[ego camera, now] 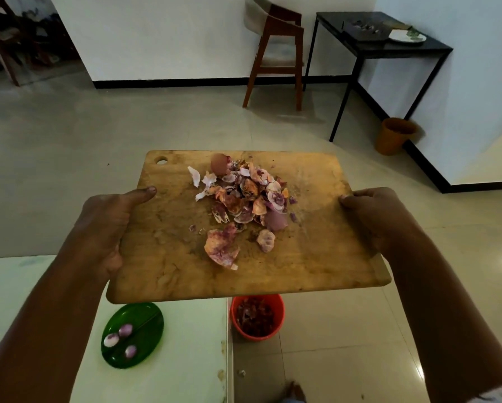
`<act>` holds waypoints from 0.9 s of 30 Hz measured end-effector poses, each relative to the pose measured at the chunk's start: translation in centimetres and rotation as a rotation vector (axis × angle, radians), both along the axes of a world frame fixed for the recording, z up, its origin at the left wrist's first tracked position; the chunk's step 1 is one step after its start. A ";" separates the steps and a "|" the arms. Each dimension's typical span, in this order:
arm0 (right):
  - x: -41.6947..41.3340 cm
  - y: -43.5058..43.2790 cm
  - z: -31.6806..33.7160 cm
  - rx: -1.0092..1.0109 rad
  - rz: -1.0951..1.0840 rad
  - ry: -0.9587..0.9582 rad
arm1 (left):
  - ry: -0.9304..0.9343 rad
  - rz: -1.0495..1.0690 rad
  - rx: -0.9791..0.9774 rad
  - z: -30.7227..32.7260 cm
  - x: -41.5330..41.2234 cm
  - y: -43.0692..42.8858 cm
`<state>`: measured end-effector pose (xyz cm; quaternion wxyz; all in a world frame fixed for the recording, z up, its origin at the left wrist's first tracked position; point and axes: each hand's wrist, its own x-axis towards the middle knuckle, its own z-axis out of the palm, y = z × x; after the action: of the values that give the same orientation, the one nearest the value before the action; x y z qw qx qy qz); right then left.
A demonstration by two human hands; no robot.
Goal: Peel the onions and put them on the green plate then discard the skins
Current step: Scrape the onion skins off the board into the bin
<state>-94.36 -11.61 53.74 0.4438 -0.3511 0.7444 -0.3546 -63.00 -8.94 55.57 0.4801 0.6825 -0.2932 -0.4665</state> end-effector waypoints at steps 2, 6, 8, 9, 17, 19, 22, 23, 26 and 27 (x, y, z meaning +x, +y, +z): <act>-1.0 -0.5 -0.6 0.000 -0.002 -0.006 | -0.003 0.002 0.008 -0.2 -1.2 -0.3; -2.4 -1.9 -1.6 -0.012 0.005 -0.013 | -0.035 0.035 0.016 -0.5 -2.5 -1.1; -3.9 -3.1 -2.3 -0.009 0.020 -0.023 | -0.055 0.077 0.029 -1.2 -3.9 -2.2; -4.7 -3.6 -2.7 -0.008 0.025 -0.015 | -0.057 0.095 0.040 -1.5 -4.7 -2.5; -12.8 -9.7 -6.2 -0.063 0.054 0.115 | -0.022 0.228 0.070 -7.2 -12.7 -6.8; -14.0 -10.6 -7.7 -0.075 0.073 0.158 | -0.028 0.250 0.072 -8.8 -14.5 -7.5; -15.4 -11.8 -11.0 -0.072 0.099 0.246 | -0.058 0.315 0.081 -11.9 -16.8 -8.6; -15.6 -12.1 -12.3 -0.065 0.104 0.265 | -0.082 0.331 0.080 -13.0 -17.4 -8.9; -16.0 -12.7 -16.6 -0.046 0.077 0.279 | -0.155 0.344 0.082 -16.7 -18.9 -10.0; -16.1 -13.1 -18.3 -0.037 0.055 0.282 | -0.184 0.348 0.081 -18.3 -19.3 -10.4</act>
<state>-110.49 -24.73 35.45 0.3375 -0.4258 0.7828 -0.3033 -82.34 -19.30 37.24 0.4968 0.7814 -0.1944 -0.3238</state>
